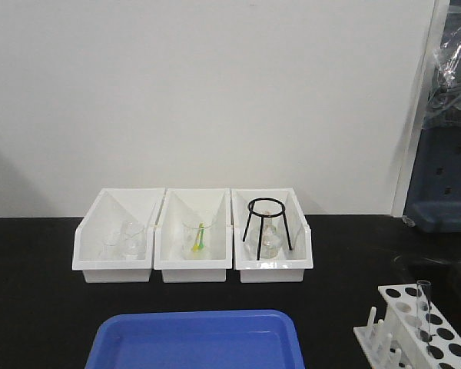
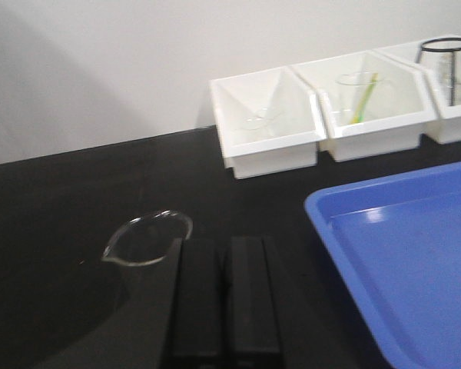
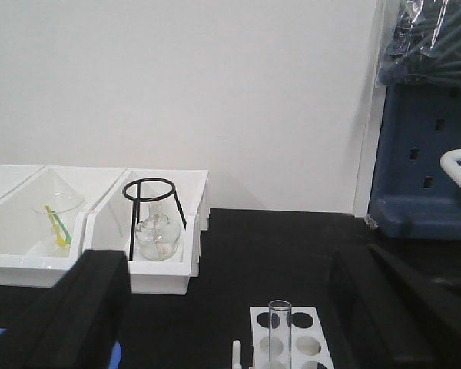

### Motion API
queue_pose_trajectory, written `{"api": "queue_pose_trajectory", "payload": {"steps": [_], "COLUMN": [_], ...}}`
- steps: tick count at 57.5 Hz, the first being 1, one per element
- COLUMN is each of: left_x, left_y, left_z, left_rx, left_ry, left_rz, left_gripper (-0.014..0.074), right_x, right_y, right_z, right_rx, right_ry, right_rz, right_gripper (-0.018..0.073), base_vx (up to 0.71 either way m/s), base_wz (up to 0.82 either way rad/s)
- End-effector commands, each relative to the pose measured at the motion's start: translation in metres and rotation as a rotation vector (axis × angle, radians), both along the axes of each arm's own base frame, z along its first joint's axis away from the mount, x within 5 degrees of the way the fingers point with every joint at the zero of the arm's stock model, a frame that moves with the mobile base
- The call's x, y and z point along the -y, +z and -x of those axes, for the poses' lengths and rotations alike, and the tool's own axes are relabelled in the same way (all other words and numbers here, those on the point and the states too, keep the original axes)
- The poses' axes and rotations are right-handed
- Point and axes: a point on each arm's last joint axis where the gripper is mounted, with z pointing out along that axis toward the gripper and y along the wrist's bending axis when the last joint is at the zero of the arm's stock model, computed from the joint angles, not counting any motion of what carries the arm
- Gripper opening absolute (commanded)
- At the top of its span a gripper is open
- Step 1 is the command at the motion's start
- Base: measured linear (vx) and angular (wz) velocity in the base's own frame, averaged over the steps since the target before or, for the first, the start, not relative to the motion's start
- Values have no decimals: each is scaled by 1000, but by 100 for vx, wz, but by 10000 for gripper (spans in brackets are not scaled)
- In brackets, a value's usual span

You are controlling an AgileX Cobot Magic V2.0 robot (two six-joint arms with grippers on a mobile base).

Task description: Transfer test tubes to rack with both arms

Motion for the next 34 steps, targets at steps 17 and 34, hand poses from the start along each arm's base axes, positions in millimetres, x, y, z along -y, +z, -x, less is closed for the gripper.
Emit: {"api": "queue_pose_trajectory", "payload": {"steps": [17,34], "left_x": [-5,-5], "left_y": [-25,-23], "left_z": [9,9], "left_rx": [146,169], "left_ry": [94,93], "left_rz": [60,66], "left_gripper": [-4,-4], "right_x": [1,1], "right_y": [19,19], "right_z": [1,1], "right_rx": [117,117], "right_ry": [-10,-10], "right_rz": [2,2], "right_gripper": [592,592], "base_vx": [0,0], "base_wz": [0,0]}}
